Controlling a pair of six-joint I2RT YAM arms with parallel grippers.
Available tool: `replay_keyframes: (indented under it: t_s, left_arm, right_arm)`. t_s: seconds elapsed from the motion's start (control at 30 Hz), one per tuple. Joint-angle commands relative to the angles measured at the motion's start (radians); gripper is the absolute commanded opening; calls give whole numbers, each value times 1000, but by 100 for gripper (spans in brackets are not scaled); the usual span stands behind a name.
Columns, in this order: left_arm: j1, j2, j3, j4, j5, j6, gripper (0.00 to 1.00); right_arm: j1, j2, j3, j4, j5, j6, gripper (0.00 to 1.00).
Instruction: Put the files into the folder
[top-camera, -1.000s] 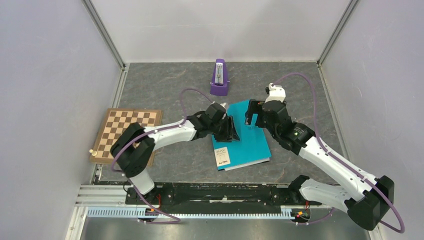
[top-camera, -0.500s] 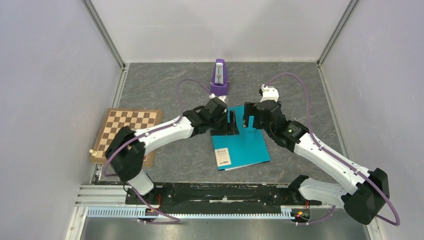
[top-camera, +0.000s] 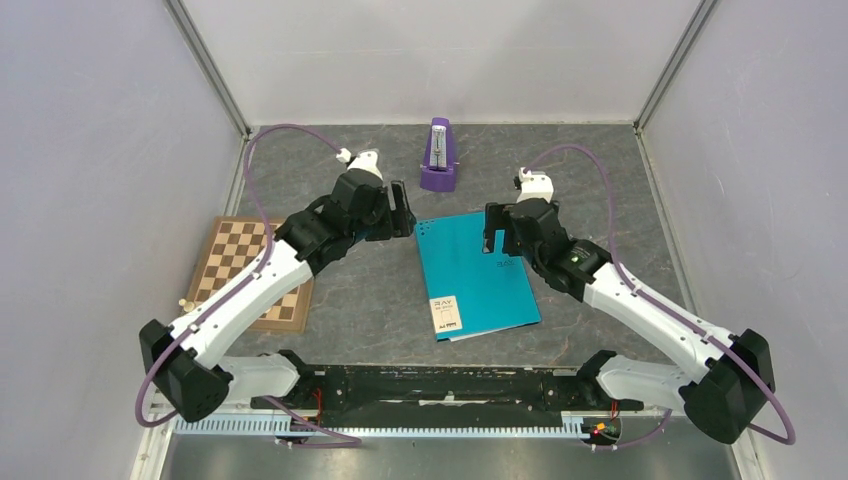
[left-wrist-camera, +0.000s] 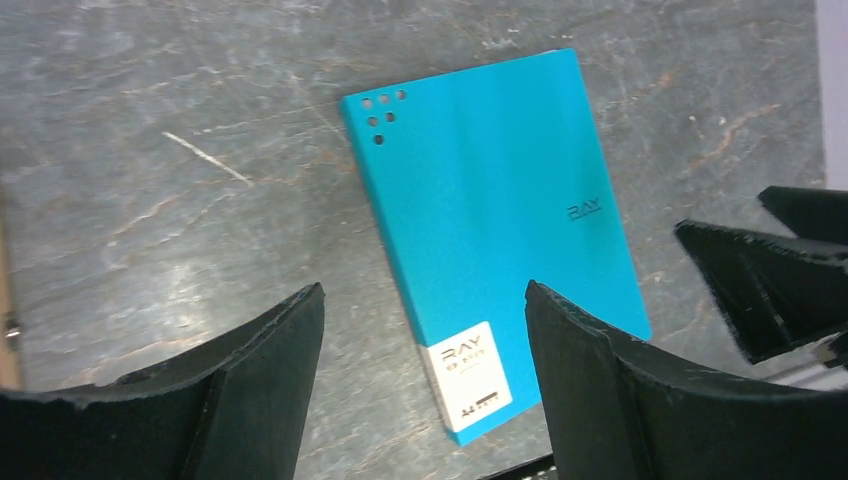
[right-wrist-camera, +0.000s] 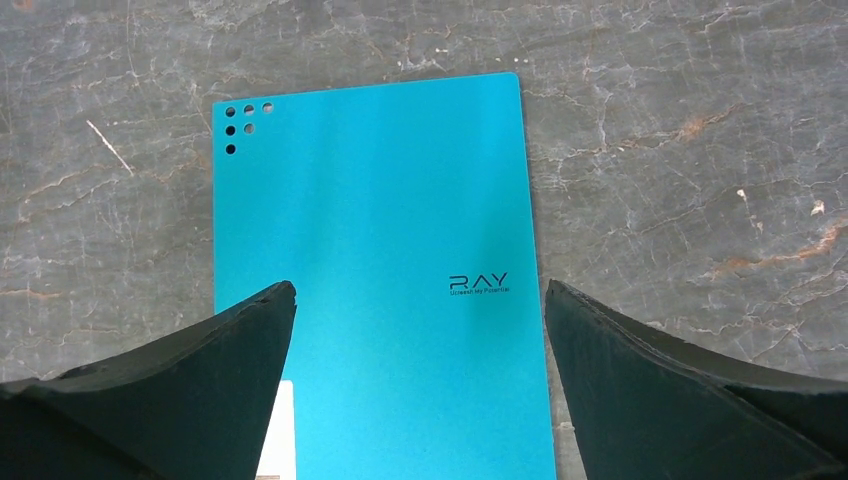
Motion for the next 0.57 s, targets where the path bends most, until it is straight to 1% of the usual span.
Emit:
replay_keyframes:
  t_s: [0.0,0.07,0.23,0.53]
  left_arm:
    - [5,-66,22,-83,-120,93,81]
    - [6,-90,10,-95,-164,104,85]
    - [8,-104,-14,-96,-148,115,85]
    - [8,-92,-15,-85,-123,140,85]
  right_arm:
    - [-2,-2,52,67,64,-26,98]
    - [-2,-8,53,79,79,-30,98]
    - [-2,-19,61,118,95,-39,98]
    - [-2,-5,80,117,105,-25,98]
